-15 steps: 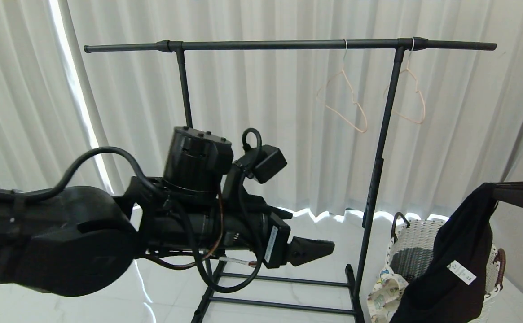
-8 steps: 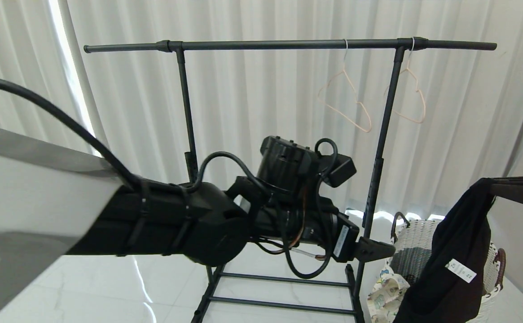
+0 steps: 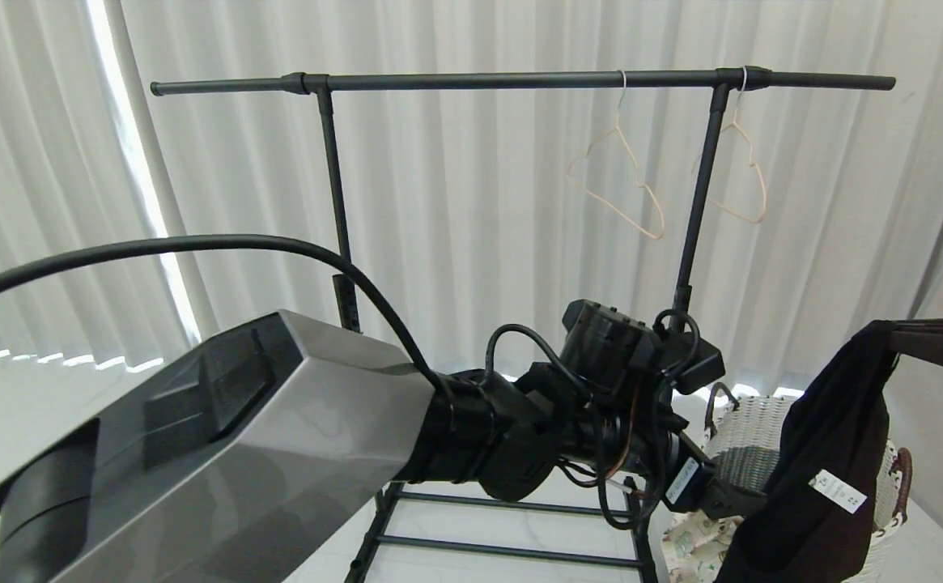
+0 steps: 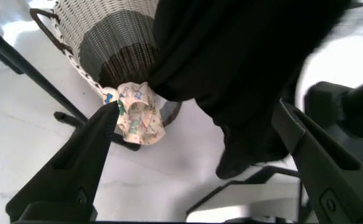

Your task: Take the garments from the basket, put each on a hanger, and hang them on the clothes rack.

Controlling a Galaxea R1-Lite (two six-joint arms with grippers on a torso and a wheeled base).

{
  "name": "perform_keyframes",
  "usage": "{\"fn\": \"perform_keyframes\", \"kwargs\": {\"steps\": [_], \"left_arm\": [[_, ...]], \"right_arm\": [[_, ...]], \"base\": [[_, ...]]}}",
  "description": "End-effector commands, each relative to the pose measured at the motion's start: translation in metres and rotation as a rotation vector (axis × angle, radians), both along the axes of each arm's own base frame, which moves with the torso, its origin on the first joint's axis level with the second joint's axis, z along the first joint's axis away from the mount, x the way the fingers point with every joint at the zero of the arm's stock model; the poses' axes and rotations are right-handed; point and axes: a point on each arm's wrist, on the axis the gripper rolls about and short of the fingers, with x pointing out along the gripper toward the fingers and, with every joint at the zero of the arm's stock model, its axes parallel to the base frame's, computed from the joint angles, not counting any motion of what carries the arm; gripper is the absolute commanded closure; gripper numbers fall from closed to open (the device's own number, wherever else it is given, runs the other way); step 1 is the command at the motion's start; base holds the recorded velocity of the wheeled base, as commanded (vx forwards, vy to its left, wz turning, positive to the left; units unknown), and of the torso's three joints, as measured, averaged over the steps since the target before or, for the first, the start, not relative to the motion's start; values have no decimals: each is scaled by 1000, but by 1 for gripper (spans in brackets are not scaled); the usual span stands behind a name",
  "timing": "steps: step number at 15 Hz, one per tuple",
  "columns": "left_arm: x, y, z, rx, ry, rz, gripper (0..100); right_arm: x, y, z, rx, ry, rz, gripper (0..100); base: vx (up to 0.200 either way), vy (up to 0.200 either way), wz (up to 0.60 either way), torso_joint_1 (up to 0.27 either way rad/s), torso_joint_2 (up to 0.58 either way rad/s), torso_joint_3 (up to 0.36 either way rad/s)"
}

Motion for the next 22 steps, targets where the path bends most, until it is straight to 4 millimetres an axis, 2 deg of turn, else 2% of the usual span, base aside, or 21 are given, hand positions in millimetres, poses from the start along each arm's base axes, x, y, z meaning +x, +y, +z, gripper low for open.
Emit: {"fn": "perform_keyframes", "kwargs": {"steps": [1,3,5,7,10,13,18,21,22], "left_arm": [[11,-14,-18,1,0,-1,0],[6,-25,-14,-19,-17,-24,0],[5,-23,-10,-23,-18,-27,0],[7,-14,2,-37,-27,-14,0],[-4,1,24,-71,-9,-77,0],[-7,3,29,-81,-44,-114,0],[-6,-4,17,-65,-81,-152,0],[-5,-12,-7,-29,-72,-170,0],[-3,-14,-22,-4,-83,-187,0]], "right_arm": [[-3,1,1,2,-6,13,100],[-4,1,0,2,-4,17,100],[-3,1,-1,0,1,14,100],[-2,1,-5,2,18,8,100],[-1,2,-7,0,27,7,100],[-1,2,-7,-1,25,8,100],[-1,2,-6,1,22,14,100],[-4,5,-5,3,17,43,100],[-6,6,-5,4,14,51,100]], "base": [[0,0,0,0,0,0],[0,0,0,0,0,0],[0,0,0,0,0,0],[0,0,0,0,0,0],[0,0,0,0,0,0],[0,0,0,0,0,0],[0,0,0,0,0,0],[0,0,0,0,0,0],[0,0,0,0,0,0]]}}
